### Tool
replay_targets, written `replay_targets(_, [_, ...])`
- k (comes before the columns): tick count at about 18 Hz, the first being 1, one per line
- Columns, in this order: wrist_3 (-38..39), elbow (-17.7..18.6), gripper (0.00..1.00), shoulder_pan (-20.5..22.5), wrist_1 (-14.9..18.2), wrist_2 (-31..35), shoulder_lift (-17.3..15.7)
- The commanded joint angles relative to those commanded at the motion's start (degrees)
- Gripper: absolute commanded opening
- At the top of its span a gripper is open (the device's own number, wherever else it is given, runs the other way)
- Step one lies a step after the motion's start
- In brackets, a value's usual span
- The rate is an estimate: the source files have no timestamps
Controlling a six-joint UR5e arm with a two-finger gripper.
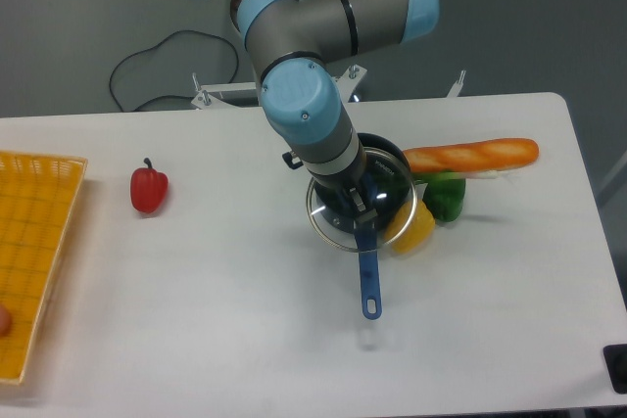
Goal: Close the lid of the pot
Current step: 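Move the held glass lid over the black saucepan rim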
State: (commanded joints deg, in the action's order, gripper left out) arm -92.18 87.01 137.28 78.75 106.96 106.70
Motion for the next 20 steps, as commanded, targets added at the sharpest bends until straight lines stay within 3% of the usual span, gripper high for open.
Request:
replay_targets(5, [-3.27, 0.88, 0.57, 0.62, -0.27, 0.26, 0.09])
replay_targets(10, [-3.45, 4.57, 0.57, 0.79, -0.62, 3.34, -0.09])
replay_targets(20, [-3.27, 10.81, 0.57, 0.53, -0.53, 3.43, -2.90])
